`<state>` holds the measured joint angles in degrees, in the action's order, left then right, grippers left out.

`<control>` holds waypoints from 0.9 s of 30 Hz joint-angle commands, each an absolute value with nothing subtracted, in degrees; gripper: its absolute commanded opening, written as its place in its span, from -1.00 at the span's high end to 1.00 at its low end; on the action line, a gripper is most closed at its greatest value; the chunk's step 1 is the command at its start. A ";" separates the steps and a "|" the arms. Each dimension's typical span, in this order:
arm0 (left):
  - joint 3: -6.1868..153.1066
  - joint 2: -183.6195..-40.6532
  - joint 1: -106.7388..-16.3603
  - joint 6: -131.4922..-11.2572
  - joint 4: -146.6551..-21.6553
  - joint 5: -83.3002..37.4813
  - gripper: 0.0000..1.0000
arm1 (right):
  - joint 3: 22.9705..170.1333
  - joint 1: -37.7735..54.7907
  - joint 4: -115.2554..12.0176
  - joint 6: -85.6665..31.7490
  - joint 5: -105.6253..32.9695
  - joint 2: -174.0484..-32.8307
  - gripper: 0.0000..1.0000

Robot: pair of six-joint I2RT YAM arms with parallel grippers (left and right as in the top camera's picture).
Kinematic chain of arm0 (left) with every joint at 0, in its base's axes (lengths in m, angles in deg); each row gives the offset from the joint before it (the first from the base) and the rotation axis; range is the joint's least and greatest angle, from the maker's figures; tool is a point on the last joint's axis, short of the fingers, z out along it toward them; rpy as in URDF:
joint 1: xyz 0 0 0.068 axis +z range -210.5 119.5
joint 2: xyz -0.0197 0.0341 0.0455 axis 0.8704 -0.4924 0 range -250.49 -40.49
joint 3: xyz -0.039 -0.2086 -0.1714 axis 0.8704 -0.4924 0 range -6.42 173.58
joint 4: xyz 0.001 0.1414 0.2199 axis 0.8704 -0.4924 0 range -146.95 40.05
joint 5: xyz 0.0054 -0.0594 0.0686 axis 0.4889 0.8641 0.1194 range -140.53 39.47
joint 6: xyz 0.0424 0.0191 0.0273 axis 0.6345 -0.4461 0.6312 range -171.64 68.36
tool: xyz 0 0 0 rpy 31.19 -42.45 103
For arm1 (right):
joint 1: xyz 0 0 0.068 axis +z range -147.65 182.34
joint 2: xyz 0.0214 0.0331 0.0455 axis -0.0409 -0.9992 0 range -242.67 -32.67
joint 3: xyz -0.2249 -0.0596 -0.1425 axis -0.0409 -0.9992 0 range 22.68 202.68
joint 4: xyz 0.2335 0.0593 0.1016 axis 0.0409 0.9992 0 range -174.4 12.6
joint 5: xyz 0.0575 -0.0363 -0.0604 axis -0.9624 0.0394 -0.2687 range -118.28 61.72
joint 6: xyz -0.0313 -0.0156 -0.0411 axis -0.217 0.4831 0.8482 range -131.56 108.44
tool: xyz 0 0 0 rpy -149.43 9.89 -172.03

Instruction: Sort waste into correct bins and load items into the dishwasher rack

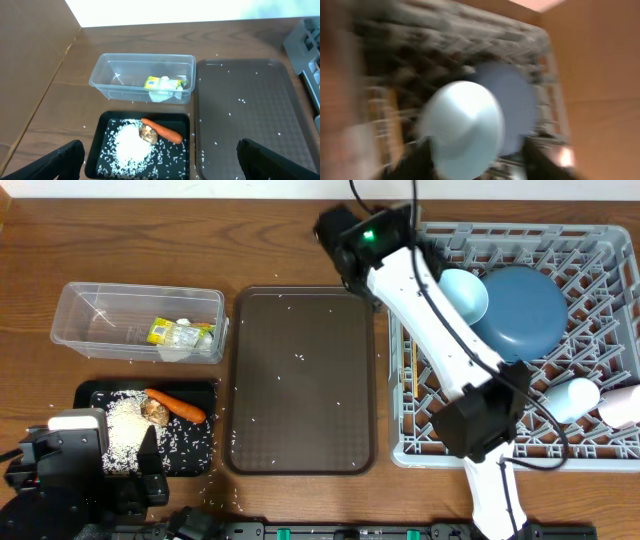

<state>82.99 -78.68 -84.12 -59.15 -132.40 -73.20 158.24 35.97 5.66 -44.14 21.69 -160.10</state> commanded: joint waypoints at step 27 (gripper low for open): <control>83.49 -78.77 -83.77 -59.60 -132.47 -73.75 -0.96 | 167.42 18.64 12.94 -32.10 -9.89 -151.36 -0.98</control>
<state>82.99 -78.68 -84.12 -59.12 -132.43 -73.20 168.25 18.20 12.76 -34.72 -18.33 -153.24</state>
